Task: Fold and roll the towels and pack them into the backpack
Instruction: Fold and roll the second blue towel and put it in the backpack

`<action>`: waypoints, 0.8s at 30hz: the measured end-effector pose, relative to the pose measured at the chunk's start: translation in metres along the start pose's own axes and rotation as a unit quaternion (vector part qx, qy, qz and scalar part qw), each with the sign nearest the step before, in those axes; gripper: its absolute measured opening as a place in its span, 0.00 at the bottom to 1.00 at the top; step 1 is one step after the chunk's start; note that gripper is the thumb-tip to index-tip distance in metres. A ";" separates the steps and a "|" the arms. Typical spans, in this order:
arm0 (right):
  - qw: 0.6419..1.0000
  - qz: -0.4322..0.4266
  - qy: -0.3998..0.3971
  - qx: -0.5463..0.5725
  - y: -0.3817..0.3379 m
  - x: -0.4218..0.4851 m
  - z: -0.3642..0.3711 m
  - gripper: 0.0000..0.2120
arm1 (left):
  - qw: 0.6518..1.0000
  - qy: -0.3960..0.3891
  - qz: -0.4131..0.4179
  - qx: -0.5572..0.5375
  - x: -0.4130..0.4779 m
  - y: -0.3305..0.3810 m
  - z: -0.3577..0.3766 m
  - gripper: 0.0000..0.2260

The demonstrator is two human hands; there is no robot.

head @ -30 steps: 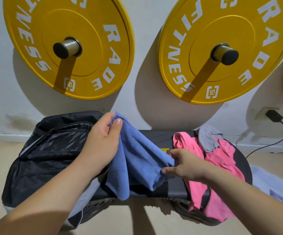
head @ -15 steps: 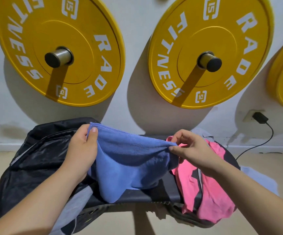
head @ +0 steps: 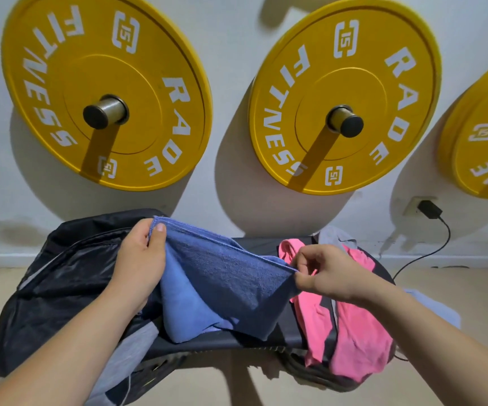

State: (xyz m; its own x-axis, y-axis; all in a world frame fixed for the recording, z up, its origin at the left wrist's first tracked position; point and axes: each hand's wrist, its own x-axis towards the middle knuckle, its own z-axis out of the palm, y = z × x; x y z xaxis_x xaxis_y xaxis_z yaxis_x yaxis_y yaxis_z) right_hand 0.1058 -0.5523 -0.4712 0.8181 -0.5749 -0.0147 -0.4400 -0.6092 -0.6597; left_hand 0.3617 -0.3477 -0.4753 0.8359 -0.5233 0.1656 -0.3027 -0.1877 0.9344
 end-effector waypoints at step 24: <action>0.913 0.124 0.251 0.296 0.018 0.022 0.008 0.14 | 0.996 -0.079 -0.035 -0.020 0.013 -0.022 0.005 0.12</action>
State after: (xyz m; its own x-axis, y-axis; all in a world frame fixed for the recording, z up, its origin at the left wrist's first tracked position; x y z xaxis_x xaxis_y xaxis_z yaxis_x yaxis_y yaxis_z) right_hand 0.1190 -0.5714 -0.4890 0.3822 -0.9236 0.0304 -0.1887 -0.1102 -0.9758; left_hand 0.3763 -0.3548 -0.4952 0.7709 -0.6349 0.0520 -0.2257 -0.1959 0.9543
